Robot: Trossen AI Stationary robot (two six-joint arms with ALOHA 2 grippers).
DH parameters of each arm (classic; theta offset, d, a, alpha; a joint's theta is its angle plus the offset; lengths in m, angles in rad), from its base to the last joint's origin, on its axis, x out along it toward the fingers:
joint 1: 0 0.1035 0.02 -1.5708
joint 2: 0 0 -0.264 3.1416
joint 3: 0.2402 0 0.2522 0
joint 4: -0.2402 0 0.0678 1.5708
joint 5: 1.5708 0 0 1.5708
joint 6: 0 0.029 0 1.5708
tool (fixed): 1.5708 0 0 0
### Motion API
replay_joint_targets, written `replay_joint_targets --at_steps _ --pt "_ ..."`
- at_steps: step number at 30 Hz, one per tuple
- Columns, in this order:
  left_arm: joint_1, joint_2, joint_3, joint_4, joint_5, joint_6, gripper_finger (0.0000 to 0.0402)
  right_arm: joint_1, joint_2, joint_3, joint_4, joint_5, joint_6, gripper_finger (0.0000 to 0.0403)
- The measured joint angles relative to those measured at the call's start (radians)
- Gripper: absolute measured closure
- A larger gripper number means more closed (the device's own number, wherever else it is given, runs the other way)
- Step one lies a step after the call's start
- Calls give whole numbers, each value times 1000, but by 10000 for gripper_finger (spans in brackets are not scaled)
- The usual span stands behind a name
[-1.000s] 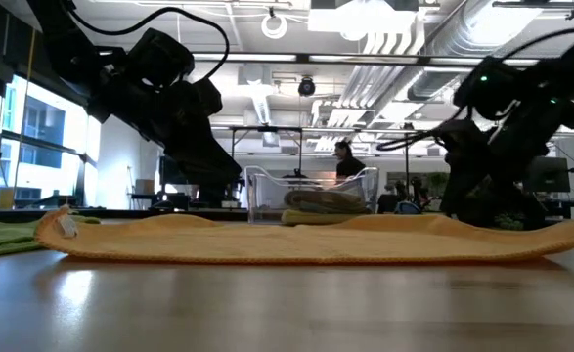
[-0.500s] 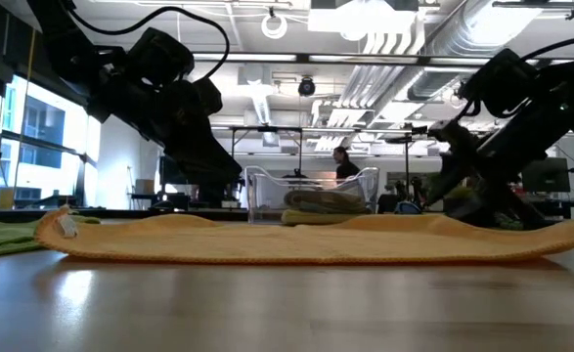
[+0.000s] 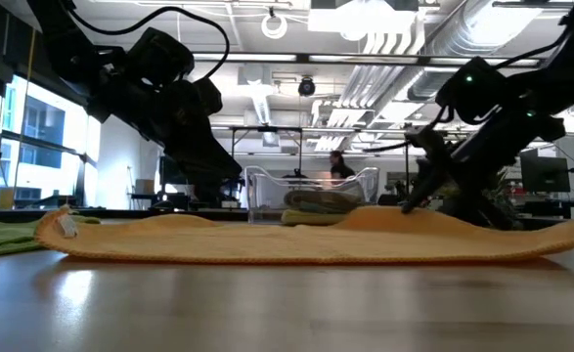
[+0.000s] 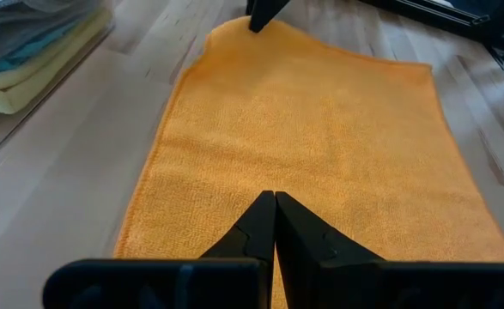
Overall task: Fold microfiber towels
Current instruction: Fold the orange towel on the table
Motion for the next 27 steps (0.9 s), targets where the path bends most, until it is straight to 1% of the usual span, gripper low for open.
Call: replay_joint_targets --at_steps 2,5,12,13,18,21,24,27 --pt "0 0 0 0 0 0 401 0 21 28 8 13 -55 260" --pt "0 0 0 0 -2 -1 401 0 37 66 9 46 -171 288" --pt "0 0 0 -3 -8 -5 401 26 37 125 38 91 -443 387" --pt "0 0 0 -3 -8 -2 401 37 37 132 50 92 -491 395" --pt "-2 0 0 -3 -8 11 401 108 36 153 59 101 -714 393" --pt "-2 0 0 -5 -8 23 395 161 36 157 57 98 -834 400" --pt "3 -10 0 -27 -7 37 377 201 36 157 47 98 -901 400" --pt "28 -76 0 -103 -8 37 349 216 36 157 38 108 -907 399"
